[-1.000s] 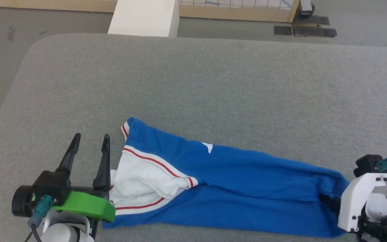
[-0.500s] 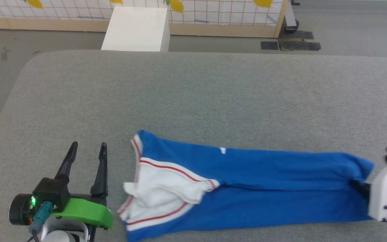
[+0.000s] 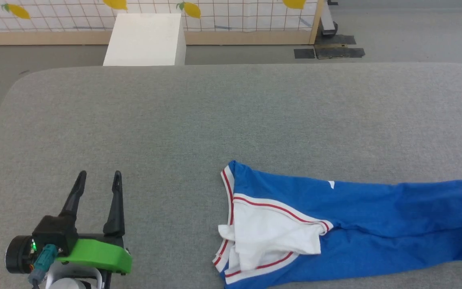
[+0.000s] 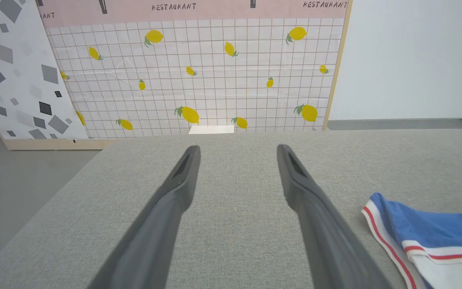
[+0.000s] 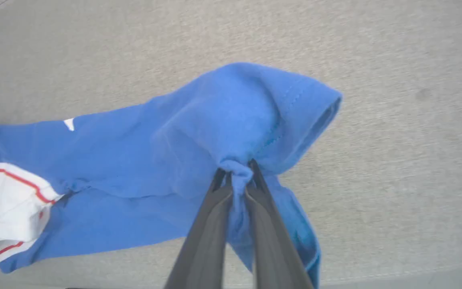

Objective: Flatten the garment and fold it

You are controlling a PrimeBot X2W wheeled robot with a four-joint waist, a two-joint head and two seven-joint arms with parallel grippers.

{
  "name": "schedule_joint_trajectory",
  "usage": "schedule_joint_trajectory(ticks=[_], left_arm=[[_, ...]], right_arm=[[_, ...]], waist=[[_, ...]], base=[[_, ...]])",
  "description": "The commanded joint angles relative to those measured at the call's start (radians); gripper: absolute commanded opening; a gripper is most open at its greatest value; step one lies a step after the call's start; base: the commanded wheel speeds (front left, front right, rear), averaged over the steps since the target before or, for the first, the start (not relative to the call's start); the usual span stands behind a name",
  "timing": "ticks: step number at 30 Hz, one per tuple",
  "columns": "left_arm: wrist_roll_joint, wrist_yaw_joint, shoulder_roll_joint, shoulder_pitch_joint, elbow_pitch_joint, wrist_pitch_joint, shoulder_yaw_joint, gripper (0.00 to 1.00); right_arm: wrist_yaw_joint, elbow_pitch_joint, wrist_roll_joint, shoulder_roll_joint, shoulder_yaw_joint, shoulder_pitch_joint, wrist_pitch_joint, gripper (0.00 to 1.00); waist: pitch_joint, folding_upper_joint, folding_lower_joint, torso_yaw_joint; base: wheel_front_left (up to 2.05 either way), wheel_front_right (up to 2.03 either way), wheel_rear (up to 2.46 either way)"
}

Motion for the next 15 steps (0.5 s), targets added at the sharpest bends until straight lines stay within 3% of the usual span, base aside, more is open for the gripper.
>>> schedule_joint_trajectory(ticks=[1,9,15], left_arm=[[0.007,0.004,-0.007,0.013,-0.008,-0.004,0.008,1.00],[0.012,-0.006,-0.019,0.018,-0.004,-0.004,0.019,1.00],[0.014,-0.013,-0.019,0.006,-0.004,-0.004,0.013,1.00]], right_arm=[[-0.001,-0.022,0.034,0.037,0.014,-0.018,0.039,0.00],[-0.001,-0.120,0.341,0.263,0.108,-0.061,0.226,0.00],[-0.001,-0.129,0.425,0.367,0.225,-0.094,0.285,0.00]], waist=[[0.001,0.0120,0.0000,-0.006],[-0.001,0.0120,0.0000,-0.009],[0.007,0.0120,0.0000,0.001]], base=[[0.00,0.00,0.00],[0.00,0.00,0.00],[0.00,0.00,0.00]])
